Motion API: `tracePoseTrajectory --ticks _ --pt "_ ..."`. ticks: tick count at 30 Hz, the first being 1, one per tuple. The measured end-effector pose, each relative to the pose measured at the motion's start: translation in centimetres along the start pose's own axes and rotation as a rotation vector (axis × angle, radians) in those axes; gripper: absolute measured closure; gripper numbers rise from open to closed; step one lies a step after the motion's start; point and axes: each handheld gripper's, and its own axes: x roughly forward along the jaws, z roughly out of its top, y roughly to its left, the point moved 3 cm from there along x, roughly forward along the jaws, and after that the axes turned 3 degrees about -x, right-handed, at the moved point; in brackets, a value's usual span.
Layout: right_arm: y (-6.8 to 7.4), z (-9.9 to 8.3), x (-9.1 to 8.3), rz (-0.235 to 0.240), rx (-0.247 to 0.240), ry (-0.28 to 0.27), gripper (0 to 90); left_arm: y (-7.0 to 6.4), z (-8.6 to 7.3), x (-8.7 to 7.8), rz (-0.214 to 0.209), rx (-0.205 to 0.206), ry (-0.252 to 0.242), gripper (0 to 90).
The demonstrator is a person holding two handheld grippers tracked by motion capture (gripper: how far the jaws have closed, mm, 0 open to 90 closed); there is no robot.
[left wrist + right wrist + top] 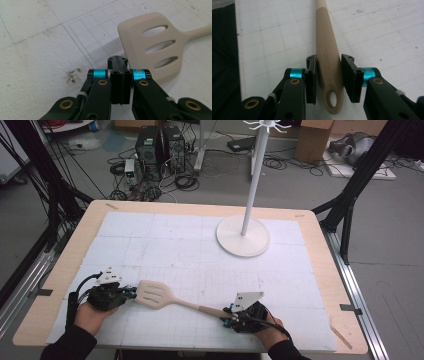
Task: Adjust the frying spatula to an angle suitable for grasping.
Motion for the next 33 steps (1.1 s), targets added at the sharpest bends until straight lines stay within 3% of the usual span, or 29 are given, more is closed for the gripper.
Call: tracePoseTrajectory --ticks 16,22,30,33 --pt "-4.4 0.9 0.3 0.061 -0.048 0.013 65.5 -0.9 -0.5 -0.3 0.006 0.033 0.031 89.6" --pt "-6.4 1.6 0.6 0.095 -0.068 0.042 65.3 -1.3 -0.5 -0.3 0.007 0.04 0.032 89.6" --pt "-7.8 2.3 1.1 0.111 -0.122 0.086 65.2 -1.4 -0.4 -0.2 0.007 0.04 0.027 89.6" --pt "-8.0 2.4 1.2 0.106 -0.12 0.092 64.7 -1.4 -0.4 -0.2 0.003 0.042 0.026 89.6"
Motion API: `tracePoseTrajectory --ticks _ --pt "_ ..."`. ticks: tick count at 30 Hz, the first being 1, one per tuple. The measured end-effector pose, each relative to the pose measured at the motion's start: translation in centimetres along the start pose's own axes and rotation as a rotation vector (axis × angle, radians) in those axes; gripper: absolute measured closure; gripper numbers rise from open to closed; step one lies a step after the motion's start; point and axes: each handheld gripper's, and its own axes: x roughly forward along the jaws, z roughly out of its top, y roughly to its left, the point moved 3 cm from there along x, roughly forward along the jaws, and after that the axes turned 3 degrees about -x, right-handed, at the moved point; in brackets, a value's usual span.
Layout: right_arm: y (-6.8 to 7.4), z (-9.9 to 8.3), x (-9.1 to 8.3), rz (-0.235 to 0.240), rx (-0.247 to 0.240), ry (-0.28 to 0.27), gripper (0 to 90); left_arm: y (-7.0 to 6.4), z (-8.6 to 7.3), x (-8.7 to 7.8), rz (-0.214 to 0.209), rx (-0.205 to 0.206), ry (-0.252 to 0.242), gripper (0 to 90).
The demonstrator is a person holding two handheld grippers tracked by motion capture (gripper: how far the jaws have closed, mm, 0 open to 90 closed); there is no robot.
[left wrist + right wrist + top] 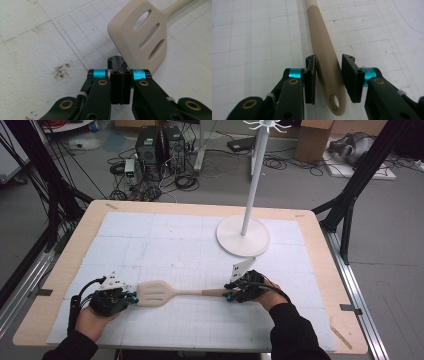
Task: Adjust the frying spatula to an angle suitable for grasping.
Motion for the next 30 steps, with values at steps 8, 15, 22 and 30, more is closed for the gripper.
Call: tracePoseTrajectory --ticks 8,15,22,30 --pt "0.9 0.6 -2.6 -0.125 0.086 -0.124 41.9 1.1 0.2 -1.0 0.015 -0.064 -0.057 68.0" --pt "3.0 -2.6 -7.2 -0.298 0.271 -0.281 34.1 2.5 0.7 -2.8 0.029 -0.127 -0.211 51.6" --pt "3.9 -6.3 -8.7 -0.436 0.473 -0.327 39.2 1.8 1.5 -3.0 0.009 -0.085 -0.287 47.4" --pt "4.0 -6.0 -7.2 -0.448 0.467 -0.335 89.1 1.4 1.5 -2.7 -0.013 -0.057 -0.282 72.4"
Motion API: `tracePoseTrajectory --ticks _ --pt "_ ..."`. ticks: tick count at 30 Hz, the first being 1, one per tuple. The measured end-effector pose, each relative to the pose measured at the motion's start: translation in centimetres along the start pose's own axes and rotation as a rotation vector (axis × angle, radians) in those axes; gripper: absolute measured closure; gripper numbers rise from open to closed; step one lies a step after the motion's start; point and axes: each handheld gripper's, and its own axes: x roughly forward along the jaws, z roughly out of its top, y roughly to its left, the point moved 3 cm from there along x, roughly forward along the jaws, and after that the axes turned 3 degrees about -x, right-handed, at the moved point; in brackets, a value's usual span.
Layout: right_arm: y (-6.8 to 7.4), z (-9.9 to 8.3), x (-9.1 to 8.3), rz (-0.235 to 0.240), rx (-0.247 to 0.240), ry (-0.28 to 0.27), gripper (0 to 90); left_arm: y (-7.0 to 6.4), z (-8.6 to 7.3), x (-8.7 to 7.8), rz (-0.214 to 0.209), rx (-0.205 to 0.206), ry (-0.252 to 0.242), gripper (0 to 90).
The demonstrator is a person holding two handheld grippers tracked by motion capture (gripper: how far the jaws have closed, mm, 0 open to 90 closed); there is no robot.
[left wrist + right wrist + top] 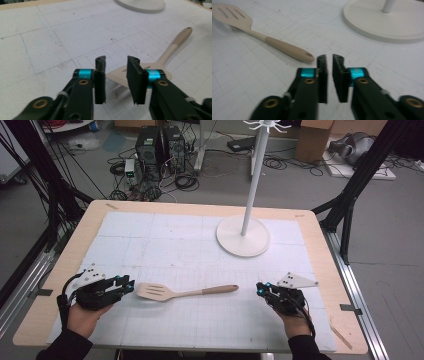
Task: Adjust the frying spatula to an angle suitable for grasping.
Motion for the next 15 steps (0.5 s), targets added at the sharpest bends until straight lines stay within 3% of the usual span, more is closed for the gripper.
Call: tracePoseTrajectory --ticks 3,7,10,15 --pt "0.9 0.0 1.6 0.029 0.015 0.043 89.2 -0.1 -0.2 0.4 0.006 0.001 0.017 79.7" --pt "1.3 -0.2 3.9 0.037 -0.001 0.135 89.2 -0.1 -0.3 0.7 0.017 0.005 0.031 84.0" --pt "1.5 -0.1 5.0 0.05 -0.008 0.166 89.2 0.0 -0.3 1.1 0.02 -0.012 0.026 85.4" --pt "1.8 -0.1 5.9 0.05 -0.022 0.194 89.2 -0.3 -0.7 2.0 0.014 -0.003 0.078 86.6"
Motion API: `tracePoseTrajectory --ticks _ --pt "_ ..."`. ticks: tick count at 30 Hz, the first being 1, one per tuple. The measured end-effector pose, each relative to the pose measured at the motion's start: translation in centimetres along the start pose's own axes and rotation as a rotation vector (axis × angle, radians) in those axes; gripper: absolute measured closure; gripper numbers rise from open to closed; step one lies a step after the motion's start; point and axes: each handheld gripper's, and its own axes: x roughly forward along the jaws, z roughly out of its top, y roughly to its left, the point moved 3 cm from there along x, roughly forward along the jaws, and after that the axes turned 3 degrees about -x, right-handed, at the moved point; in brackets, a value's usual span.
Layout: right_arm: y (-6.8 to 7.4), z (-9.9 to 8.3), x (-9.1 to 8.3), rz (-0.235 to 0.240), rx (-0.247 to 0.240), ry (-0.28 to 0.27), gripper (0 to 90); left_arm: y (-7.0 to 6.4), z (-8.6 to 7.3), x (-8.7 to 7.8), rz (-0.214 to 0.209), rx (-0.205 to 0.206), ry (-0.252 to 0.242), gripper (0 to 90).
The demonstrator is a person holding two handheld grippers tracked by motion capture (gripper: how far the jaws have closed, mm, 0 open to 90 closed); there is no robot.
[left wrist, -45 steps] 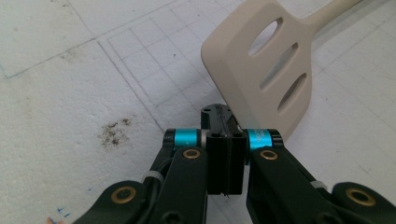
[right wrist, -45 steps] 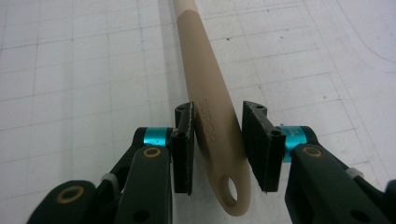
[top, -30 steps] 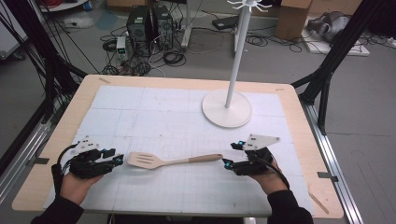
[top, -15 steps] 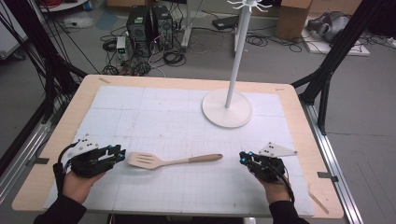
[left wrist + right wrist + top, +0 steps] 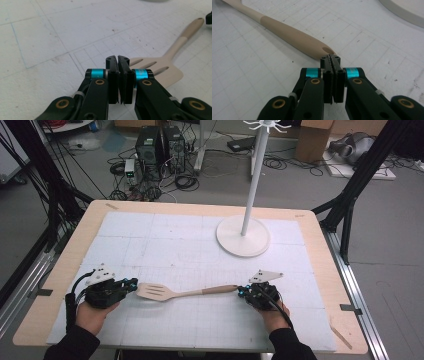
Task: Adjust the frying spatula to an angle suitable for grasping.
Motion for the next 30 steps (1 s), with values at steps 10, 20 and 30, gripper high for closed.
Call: tracePoseTrajectory --ticks 10,20,30 --pt "-0.7 0.8 1.1 -0.024 0.013 -0.003 89.2 -0.9 -0.5 -0.1 -0.017 0.025 0.037 88.3" --pt "-1.3 2.3 2.6 -0.045 0.027 -0.018 89.1 -1.8 -0.9 -0.6 -0.04 0.043 0.047 88.3" --pt "-2.2 2.8 2.9 -0.066 0.061 -0.058 86.3 -2.9 -1.1 -0.6 -0.105 0.057 0.066 87.1"
